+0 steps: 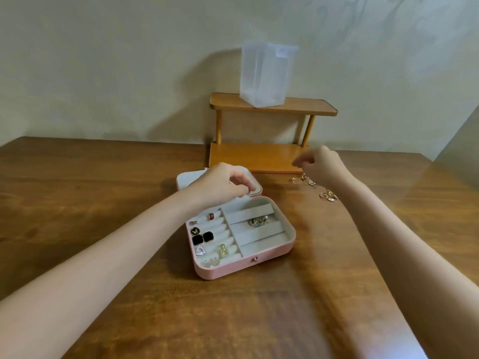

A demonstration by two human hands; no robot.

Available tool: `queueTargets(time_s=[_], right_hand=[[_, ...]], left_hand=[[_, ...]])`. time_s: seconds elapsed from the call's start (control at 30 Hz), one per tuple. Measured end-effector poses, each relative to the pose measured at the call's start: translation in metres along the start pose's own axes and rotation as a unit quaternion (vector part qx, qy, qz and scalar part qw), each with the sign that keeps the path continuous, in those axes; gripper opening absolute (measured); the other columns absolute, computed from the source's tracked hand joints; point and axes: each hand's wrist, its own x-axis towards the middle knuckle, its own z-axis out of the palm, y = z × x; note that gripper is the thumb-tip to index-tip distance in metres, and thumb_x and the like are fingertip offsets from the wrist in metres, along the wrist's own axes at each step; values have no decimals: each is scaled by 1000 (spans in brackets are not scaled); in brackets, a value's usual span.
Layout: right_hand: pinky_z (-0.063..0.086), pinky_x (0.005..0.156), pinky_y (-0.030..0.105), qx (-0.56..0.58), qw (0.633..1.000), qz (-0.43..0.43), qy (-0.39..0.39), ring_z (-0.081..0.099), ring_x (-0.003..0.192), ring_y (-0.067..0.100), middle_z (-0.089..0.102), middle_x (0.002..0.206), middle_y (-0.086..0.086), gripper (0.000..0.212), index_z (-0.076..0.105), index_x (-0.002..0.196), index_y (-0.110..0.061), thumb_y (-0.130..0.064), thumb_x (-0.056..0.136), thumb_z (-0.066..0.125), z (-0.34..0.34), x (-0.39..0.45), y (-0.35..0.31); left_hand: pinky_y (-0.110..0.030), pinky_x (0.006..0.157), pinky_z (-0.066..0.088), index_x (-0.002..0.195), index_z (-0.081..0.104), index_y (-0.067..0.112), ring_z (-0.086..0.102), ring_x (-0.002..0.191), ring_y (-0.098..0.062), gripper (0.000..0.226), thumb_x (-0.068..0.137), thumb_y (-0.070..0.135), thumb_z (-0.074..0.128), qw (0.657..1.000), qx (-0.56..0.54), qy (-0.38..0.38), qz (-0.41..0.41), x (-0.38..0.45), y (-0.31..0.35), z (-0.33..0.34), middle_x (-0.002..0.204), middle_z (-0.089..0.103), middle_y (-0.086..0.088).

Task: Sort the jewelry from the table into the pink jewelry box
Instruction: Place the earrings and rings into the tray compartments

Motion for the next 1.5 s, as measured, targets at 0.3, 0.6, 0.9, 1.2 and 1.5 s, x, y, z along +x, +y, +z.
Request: queueTargets(time_s=[0.3, 0.6, 0.9, 1.2, 1.5], right_hand=[[46, 86, 31, -111, 989, -65, -69, 59, 101, 28, 64, 113, 14, 26, 67, 112, -6, -4, 91, 51, 40, 21, 32], [56, 81, 28, 366, 922, -87, -88, 68, 78, 16, 70, 87, 11, 7, 68, 85, -6, -1, 82, 66, 7, -18, -16], [54, 73, 20, 374, 900, -182, -127, 68, 79, 15, 68, 83, 3, 13, 66, 85, -9, 3, 79, 66, 7, -56, -67], [52, 78, 19, 366, 897, -227, -103, 65, 85, 9, 66, 86, 0, 27, 62, 102, -11, 5, 81, 64, 12, -75, -92], [56, 73, 21, 364, 905, -169, -142, 67, 74, 9, 70, 87, 6, 15, 68, 97, -7, -2, 86, 60, 13, -81, -100]], left_hand=[[-18, 75, 47, 92, 71, 17, 58, 85, -5, 19, 88, 8, 55, 1000, 12, -29, -3, 16, 1, 11, 95, 62, 8], [-19, 74, 54, 98, 67, 19, 67, 84, -7, 13, 92, 15, 55, 978, -185, 61, -68, 3, 2, 9, 93, 70, 0], [-19, 68, 56, 94, 67, 13, 71, 81, -13, 10, 87, 7, 61, 934, -315, 134, -103, -43, 11, -10, 90, 73, -8], [-17, 66, 56, 91, 67, 6, 70, 73, -11, 9, 83, 3, 65, 908, -364, 172, -113, -69, 6, -21, 79, 74, -7], [-23, 68, 57, 85, 69, 12, 69, 78, -17, 6, 82, 7, 68, 938, -262, 205, -101, -82, -2, -26, 75, 73, -2]])
